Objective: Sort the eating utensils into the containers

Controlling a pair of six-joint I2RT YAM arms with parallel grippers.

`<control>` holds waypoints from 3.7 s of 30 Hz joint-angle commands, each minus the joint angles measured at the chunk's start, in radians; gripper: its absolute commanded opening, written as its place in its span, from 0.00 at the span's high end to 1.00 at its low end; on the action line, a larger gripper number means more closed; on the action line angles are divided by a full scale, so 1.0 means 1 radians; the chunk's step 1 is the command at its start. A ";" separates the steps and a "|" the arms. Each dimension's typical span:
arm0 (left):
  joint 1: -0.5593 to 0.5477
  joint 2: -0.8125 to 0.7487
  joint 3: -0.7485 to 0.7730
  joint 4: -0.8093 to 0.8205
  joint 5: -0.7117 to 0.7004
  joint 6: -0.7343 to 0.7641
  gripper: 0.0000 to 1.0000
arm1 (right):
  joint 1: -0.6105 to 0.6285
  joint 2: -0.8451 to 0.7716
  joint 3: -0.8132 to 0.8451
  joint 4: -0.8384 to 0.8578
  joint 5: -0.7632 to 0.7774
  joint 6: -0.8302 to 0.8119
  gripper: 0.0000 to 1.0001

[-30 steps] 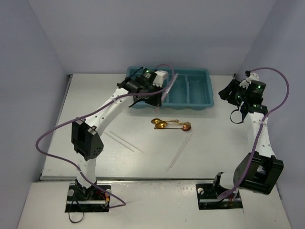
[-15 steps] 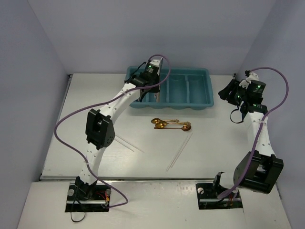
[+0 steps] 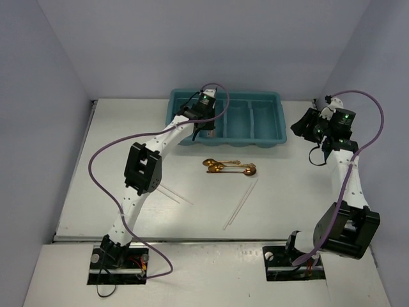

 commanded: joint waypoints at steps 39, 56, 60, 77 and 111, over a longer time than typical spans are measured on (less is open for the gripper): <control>0.082 -0.772 -0.540 0.019 0.084 0.115 0.49 | 0.801 0.411 0.109 -0.352 0.202 -1.068 0.76; 0.105 -0.755 -0.547 0.015 0.101 0.112 0.49 | 0.801 0.574 0.139 -0.376 0.185 -1.184 0.79; 0.111 -0.750 -0.548 0.015 0.104 0.115 0.49 | 0.811 0.563 0.127 -0.413 0.156 -1.210 0.97; 0.115 -0.743 -0.554 0.018 0.113 0.113 0.49 | 0.844 0.397 0.150 -0.453 0.227 -1.244 0.78; 0.160 -0.729 -0.547 0.006 0.158 0.078 0.49 | 0.840 0.580 0.132 -0.616 0.154 -1.431 1.00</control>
